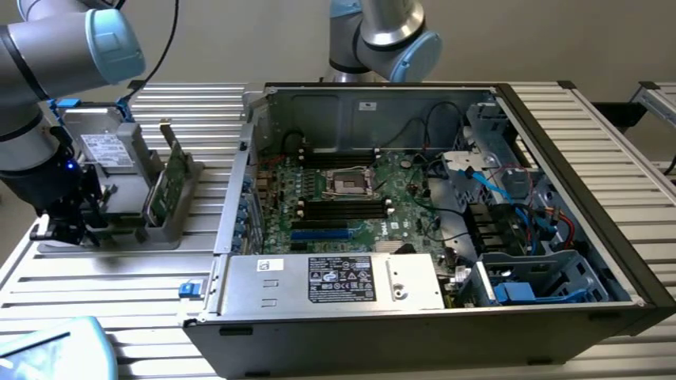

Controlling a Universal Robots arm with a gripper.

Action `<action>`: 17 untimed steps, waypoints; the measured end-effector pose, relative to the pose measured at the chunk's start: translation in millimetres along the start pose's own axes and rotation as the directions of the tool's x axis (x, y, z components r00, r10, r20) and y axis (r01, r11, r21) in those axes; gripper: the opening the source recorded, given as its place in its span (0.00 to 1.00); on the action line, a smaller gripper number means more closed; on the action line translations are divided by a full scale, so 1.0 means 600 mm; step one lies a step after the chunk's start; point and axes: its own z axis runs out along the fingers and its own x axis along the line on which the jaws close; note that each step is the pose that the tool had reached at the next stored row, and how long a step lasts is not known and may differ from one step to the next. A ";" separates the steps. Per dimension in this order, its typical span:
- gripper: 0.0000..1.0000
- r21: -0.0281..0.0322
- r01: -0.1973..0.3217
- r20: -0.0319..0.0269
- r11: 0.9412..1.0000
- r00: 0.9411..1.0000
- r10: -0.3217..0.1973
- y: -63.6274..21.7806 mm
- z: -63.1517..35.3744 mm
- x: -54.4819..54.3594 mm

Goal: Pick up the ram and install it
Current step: 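Pick up the ram and move it above insertion slot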

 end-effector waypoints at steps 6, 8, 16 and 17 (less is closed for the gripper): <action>0.34 0.000 0.000 0.000 1.000 1.000 0.000 0.000 0.000 0.000; 0.22 0.000 0.000 0.000 1.000 1.000 0.000 0.000 0.000 0.000; 0.14 0.000 0.000 0.000 1.000 1.000 0.000 0.000 0.000 0.000; 0.14 0.000 0.000 0.000 1.000 1.000 0.000 0.000 0.000 0.000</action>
